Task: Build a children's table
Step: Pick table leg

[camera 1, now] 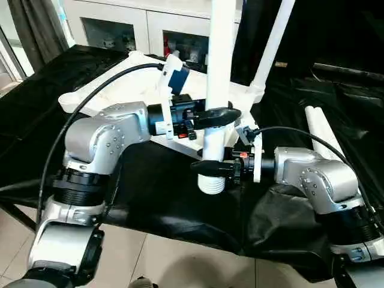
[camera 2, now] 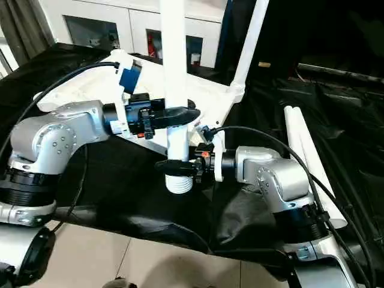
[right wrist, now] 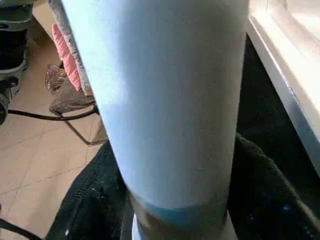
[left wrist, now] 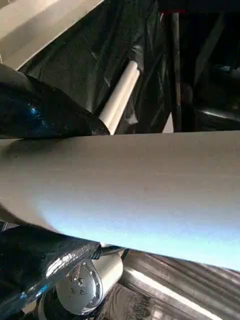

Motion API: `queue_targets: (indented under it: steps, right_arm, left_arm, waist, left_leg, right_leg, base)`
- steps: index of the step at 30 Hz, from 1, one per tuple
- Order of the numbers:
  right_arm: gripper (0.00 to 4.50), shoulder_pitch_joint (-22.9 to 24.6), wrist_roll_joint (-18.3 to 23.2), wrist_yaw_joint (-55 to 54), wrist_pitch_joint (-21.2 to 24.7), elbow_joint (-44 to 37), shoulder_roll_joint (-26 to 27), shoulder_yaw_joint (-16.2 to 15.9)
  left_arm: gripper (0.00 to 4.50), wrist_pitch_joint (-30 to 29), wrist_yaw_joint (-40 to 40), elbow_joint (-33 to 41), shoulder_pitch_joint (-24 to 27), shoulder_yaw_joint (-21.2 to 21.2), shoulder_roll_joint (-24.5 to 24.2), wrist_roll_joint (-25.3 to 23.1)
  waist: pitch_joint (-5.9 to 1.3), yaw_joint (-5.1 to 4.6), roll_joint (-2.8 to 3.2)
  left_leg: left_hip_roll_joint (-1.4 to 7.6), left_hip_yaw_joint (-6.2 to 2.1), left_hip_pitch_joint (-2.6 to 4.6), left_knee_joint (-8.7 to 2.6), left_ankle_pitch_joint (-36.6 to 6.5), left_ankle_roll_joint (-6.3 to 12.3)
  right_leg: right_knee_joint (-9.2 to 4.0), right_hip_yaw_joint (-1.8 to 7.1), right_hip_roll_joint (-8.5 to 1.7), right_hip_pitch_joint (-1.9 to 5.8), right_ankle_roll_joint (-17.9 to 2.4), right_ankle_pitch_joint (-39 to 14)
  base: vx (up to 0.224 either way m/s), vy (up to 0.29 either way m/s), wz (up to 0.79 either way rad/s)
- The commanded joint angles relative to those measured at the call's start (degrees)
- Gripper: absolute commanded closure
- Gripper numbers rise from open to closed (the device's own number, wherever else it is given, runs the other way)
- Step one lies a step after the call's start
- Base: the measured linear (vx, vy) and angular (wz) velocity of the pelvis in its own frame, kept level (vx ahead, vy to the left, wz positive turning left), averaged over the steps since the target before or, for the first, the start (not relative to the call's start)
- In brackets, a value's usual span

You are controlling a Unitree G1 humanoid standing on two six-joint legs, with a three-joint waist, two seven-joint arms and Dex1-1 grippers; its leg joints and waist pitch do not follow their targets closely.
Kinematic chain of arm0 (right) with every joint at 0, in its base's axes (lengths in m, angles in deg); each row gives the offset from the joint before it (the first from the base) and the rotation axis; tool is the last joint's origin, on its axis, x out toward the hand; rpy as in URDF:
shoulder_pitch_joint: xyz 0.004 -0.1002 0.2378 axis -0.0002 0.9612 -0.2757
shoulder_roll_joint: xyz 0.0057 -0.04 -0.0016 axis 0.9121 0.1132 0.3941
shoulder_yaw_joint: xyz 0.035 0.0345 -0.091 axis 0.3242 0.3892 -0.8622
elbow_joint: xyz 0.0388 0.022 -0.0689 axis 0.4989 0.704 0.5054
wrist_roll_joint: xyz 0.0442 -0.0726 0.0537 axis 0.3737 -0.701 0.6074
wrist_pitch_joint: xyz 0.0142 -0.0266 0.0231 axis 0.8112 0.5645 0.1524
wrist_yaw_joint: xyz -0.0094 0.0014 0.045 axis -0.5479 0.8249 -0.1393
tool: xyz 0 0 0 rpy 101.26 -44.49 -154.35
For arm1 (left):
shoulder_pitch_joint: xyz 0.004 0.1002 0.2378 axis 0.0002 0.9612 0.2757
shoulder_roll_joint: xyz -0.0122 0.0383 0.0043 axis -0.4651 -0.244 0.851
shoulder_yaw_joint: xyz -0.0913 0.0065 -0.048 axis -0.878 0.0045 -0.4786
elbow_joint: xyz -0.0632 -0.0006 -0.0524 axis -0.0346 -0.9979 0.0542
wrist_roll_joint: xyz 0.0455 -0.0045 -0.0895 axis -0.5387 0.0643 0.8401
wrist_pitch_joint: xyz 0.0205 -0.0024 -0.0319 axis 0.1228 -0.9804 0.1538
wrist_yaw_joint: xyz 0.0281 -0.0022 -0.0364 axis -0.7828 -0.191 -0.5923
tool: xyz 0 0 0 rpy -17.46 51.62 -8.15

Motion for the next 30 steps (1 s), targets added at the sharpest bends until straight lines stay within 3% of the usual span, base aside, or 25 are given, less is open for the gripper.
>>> queue_targets:
  steps: [1, 13, 15, 18, 20, 21, 22, 23, 28, 30]
  right_arm:
    - [2.27, -1.2, 0.44, 0.32, 0.42, 0.25, -0.8, -0.01]
    - [2.47, -0.88, 0.22, 0.57, 0.64, 0.12, -0.85, -0.2]
    - [2.47, -0.79, -0.29, -0.5, -0.23, 0.37, -0.34, 0.14]
    - [2.5, -0.58, -1.03, -2.75, -1.87, 0.96, 0.83, 1.19]
    - [2.55, -0.49, -1.15, -6.06, -3.33, 1.72, 2.81, 3.33]
    - [2.55, -0.27, -0.99, -9.82, -5.71, 2.31, 5.24, 6.14]
    - [2.55, -0.24, -0.77, -10.85, -6.2, 2.44, 5.9, 7.03]
    - [2.55, -0.23, -0.2, -13.1, -7.1, 2.74, 7.34, 9.0]
    - [2.57, 0.04, -0.16, -19.21, -10.8, 3.61, 9.5, 13.56]
    - [2.57, 0.72, -2.01, -23.24, -13.28, 4.55, 9.35, 15.59]
  left_arm:
    - [2.64, 0.22, 0.59, 1.02, 0.07, 0.67, -0.27, 0.31]
    - [2.64, 1.69, 1.29, 0.87, 0.1, 0.85, -0.33, 0.05]
    - [2.08, -0.05, 0.07, 0.49, -0.28, -0.4, 0.35, 1.29]
    - [1.77, -0.52, -3.4, -1.94, -1.29, -2.79, 1.81, 1.46]
    - [1.57, 2.28, -3.36, -2.75, -1.14, -3.49, 2.24, 0.95]
    - [1.51, 6.52, -5.73, -4.53, -1.32, -5.84, 3.97, 0.47]
    - [1.48, 8.23, -6.82, -5.05, -1.33, -6.52, 4.54, 0.02]
    - [1.48, 12.24, -9.33, -6.22, -1.37, -7.95, 5.74, -1.16]
    - [1.47, 17.55, -13.72, -11.84, -3.37, -14.77, 8.58, 1.41]
    - [1.47, 20.69, -14.89, -15.8, -4.03, -14.55, 7.57, -1.22]
  waist:
    - [-4.7, 0.07, -0.51]
    - [-4.73, 0.1, -0.48]
    - [-4.74, 0.07, -0.39]
    - [-4.74, 0.1, -0.52]
    - [-4.76, 0.11, -0.35]
    - [-4.72, 0.0, -0.42]
    - [-4.83, 0.1, -0.51]
    - [-4.8, 0.18, -0.24]
    - [-4.94, 0.09, -0.1]
    - [-4.96, 0.09, -0.14]
  left_leg:
    - [1.88, -0.31, 0.47, -3.44, -3.73, 0.35]
    - [1.86, -0.31, 0.47, -3.41, -3.85, 0.24]
    - [1.87, -0.31, 0.49, -3.39, -3.78, 0.18]
    - [1.79, -0.29, 0.47, -3.35, -4.08, 0.08]
    - [1.74, -0.3, 0.43, -3.37, -4.05, -0.06]
    - [1.74, -0.27, 0.37, -3.39, -4.22, -0.09]
    - [1.72, -0.28, 0.49, -3.35, -4.46, -0.34]
    - [1.74, -0.35, 0.44, -3.37, -4.39, -0.38]
    - [1.62, -0.3, 0.57, -3.39, -4.05, -0.38]
    - [1.6, -0.36, 0.57, -3.45, -4.23, -0.44]
  right_leg:
    - [-3.39, 2.93, -4.54, 3.69, -9.47, -8.78]
    - [-3.42, 2.92, -4.54, 3.73, -9.46, -8.95]
    - [-3.32, 2.93, -4.54, 3.7, -9.68, -8.5]
    - [-3.43, 2.89, -4.57, 3.74, -9.85, -8.82]
    - [-3.51, 2.91, -4.59, 3.68, -9.67, -9.27]
    - [-3.69, 2.94, -4.65, 3.58, -9.53, -9.48]
    - [-3.67, 2.88, -4.67, 3.67, -9.51, -9.66]
    - [-3.72, 2.92, -4.68, 3.66, -9.4, -9.56]
    - [-3.51, 2.85, -4.4, 3.7, -9.36, -6.68]
    - [-3.42, 2.83, -4.45, 3.85, -9.28, -6.84]
  base:
    - [0.0, 0.0, 0.0]
    - [0.0, 0.0, 0.0]
    - [0.0, 0.0, 0.0]
    - [0.0, 0.0, 0.0]
    - [0.0, 0.0, 0.0]
    - [0.0, 0.0, 0.0]
    - [0.0, 0.0, 0.0]
    - [0.0, 0.0, 0.0]
    - [0.0, 0.0, 0.0]
    - [0.0, 0.0, 0.0]
